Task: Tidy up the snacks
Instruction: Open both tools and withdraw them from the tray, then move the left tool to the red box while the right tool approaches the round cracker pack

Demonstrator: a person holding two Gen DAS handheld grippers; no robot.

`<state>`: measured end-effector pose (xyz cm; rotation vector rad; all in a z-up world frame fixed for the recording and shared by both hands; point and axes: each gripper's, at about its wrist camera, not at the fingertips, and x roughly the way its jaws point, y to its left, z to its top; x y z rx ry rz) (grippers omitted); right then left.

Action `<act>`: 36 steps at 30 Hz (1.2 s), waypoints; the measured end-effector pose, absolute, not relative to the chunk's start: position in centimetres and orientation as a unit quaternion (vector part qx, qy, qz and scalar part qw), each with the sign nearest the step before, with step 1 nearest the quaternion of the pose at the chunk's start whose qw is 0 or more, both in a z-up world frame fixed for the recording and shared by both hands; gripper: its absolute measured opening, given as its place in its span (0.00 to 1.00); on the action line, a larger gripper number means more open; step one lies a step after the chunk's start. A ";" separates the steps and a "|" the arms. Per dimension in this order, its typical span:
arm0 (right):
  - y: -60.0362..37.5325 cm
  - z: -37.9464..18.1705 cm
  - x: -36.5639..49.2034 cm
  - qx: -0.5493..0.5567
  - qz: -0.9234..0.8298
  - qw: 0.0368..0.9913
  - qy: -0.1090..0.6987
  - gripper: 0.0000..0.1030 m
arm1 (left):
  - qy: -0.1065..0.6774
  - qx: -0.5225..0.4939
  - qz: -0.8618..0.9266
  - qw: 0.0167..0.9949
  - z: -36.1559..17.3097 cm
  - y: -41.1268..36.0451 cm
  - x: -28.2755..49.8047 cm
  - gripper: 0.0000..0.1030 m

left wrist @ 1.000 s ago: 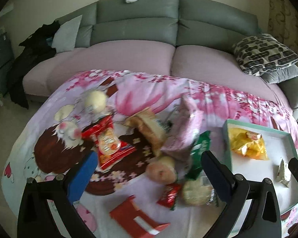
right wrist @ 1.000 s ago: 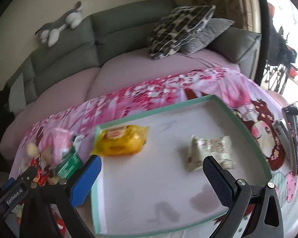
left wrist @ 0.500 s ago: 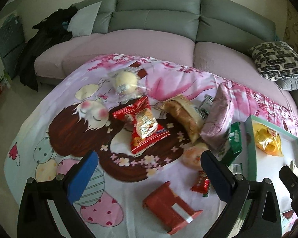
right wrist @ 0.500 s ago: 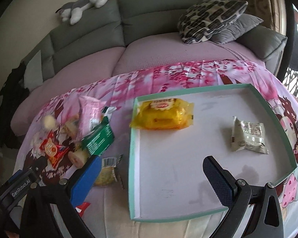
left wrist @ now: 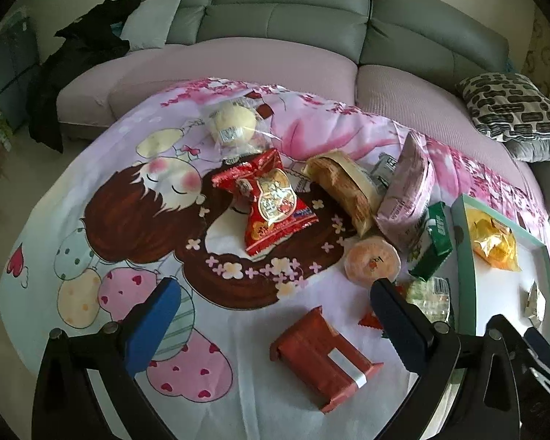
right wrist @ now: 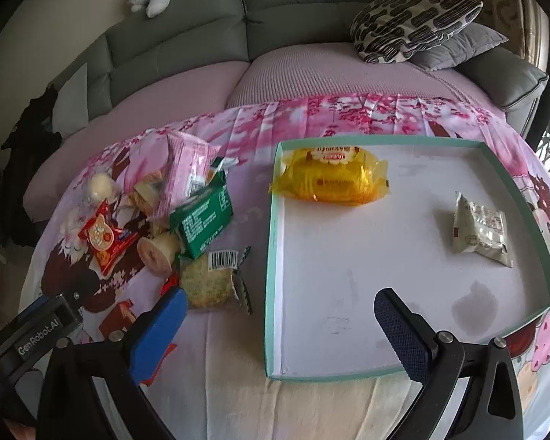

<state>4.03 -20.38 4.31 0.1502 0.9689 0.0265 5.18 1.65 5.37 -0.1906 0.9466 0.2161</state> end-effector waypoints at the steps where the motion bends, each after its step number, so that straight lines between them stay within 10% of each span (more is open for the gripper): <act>1: -20.4 4.3 4.0 0.071 0.012 0.882 0.466 1.00 | 0.456 -0.091 0.103 0.880 5.3 1.6 5.2 1.00; 28: -22.4 3.4 4.1 0.094 -0.014 0.874 0.476 1.00 | 0.551 -0.099 0.054 0.827 -0.2 -0.9 5.2 0.99; 36: -22.6 3.2 4.2 0.098 -0.016 0.873 0.477 1.00 | 0.547 -0.072 0.025 0.834 -0.1 -2.7 5.3 0.71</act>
